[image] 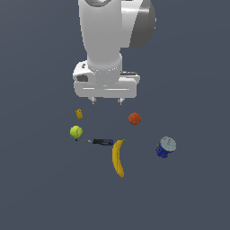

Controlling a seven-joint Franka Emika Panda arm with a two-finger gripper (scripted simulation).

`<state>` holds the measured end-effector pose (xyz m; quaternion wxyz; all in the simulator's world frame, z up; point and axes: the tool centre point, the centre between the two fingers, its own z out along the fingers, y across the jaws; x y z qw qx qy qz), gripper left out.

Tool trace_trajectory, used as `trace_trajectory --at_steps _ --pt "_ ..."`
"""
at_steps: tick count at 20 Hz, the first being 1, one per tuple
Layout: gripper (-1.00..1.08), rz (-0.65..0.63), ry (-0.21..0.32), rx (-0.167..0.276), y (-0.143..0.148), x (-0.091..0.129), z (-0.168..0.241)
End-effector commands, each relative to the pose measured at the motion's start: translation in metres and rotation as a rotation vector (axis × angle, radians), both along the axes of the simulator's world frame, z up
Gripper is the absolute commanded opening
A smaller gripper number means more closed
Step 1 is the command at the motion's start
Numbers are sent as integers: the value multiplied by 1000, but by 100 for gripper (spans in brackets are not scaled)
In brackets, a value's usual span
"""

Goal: Pick up a designated object from a clutter of objects.

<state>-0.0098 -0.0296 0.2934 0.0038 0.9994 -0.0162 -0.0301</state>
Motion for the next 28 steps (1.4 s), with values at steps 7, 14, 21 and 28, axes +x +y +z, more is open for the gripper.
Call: trace_trajectory --at_steps 7,14,21,28 --pt "100 93 -4 8 -16 4 -17" --pt "100 216 -10 18 -37 8 -39" --pt "100 350 -18 26 -60 10 -64" --pt "100 482 -25 33 -84 10 -88"
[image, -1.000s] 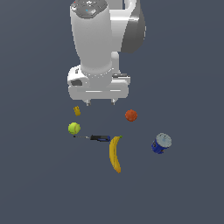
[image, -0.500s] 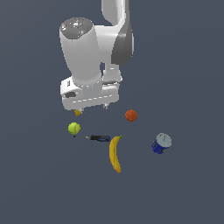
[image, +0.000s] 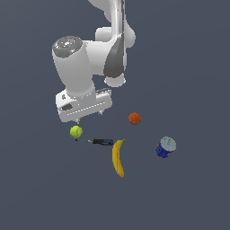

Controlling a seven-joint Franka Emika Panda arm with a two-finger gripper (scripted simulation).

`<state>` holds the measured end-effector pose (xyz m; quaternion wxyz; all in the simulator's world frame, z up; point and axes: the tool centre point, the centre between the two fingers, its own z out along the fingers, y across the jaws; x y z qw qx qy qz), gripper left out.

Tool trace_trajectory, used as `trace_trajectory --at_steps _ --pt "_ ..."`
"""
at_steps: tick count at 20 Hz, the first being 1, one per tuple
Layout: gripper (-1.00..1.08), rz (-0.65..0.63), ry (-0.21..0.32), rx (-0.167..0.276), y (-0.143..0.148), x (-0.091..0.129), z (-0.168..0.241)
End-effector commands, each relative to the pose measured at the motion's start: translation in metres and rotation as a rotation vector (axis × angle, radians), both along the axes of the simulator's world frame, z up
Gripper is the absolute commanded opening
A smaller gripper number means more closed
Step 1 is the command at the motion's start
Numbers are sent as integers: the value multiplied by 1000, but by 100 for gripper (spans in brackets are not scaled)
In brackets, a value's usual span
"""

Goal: Pick up a designated object from a clutter of objects.

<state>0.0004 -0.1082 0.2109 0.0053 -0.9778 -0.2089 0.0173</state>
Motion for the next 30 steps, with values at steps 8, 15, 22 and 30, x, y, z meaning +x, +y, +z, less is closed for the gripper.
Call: trace_trajectory --at_steps 8,15,22,30 --pt "100 181 -11 7 -32 -3 -33" --pt "100 314 -19 10 -55 -8 -57" --pt "100 446 -26 11 -77 -16 -81" --pt "100 575 -32 10 -98 -25 -104"
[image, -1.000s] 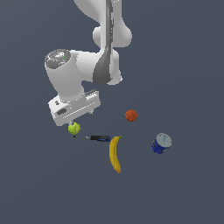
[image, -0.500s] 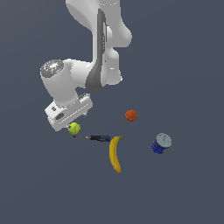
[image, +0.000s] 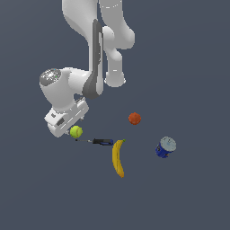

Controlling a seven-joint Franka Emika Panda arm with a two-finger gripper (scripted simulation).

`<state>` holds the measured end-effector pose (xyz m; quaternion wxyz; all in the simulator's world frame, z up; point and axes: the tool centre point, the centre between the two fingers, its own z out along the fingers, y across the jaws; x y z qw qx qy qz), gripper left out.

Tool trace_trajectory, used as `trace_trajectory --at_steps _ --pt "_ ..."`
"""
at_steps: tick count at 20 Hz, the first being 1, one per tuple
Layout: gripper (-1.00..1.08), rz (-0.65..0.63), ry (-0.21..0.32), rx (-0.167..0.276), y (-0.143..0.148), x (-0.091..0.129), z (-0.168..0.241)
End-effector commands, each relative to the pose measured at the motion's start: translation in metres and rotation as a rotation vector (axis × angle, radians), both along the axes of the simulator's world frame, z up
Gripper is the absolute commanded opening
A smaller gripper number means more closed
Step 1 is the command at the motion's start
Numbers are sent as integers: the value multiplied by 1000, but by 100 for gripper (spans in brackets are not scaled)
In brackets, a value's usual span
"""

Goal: Pick up a designated object from a clutter of objects.

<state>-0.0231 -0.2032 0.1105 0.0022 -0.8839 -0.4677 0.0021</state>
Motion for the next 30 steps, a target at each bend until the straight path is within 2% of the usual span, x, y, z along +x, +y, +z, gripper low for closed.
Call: trace_trajectory --at_steps 1,9,17,30 --pt "100 35 -2 0 -5 -2 -6" --pt "100 96 -6 -2 -15 -8 -17" --pt "100 100 -5 -2 -16 -8 -21" --pt "100 103 -6 -2 -16 -9 -67"
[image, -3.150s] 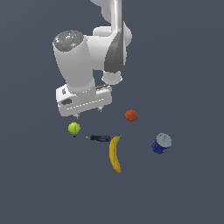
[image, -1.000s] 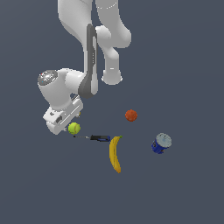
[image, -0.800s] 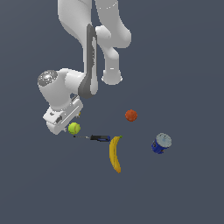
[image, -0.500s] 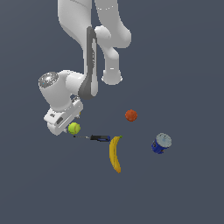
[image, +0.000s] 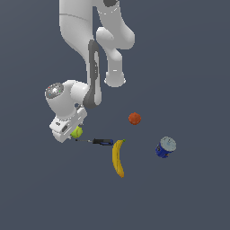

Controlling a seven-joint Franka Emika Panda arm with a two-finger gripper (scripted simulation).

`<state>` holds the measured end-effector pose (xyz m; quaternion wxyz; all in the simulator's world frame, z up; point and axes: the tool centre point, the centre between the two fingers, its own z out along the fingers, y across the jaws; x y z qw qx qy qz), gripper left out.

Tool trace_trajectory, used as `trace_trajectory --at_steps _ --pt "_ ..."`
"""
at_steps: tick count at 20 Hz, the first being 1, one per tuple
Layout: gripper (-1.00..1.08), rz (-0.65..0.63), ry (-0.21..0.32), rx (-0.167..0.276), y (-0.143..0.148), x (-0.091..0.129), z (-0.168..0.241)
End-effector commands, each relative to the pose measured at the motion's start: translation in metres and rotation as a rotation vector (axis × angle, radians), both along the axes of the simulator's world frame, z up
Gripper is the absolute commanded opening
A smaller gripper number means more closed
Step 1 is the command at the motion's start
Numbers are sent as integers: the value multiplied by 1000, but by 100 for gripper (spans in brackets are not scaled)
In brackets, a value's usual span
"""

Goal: Pick up a designated object from a clutter of objects.

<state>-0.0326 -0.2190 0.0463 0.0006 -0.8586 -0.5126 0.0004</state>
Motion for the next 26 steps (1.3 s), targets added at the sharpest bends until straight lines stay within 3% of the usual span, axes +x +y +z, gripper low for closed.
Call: trace_trajectory --at_steps 1,2,3,17,26 --pt "100 0 -1 -1 0 1 -4" --pt "100 0 -1 -1 0 1 -4" --pt "-100 0 -1 -1 0 1 -4" --pt "-100 0 -3 -1 1 2 1" --pt "-100 0 -3 -1 15 5 42"
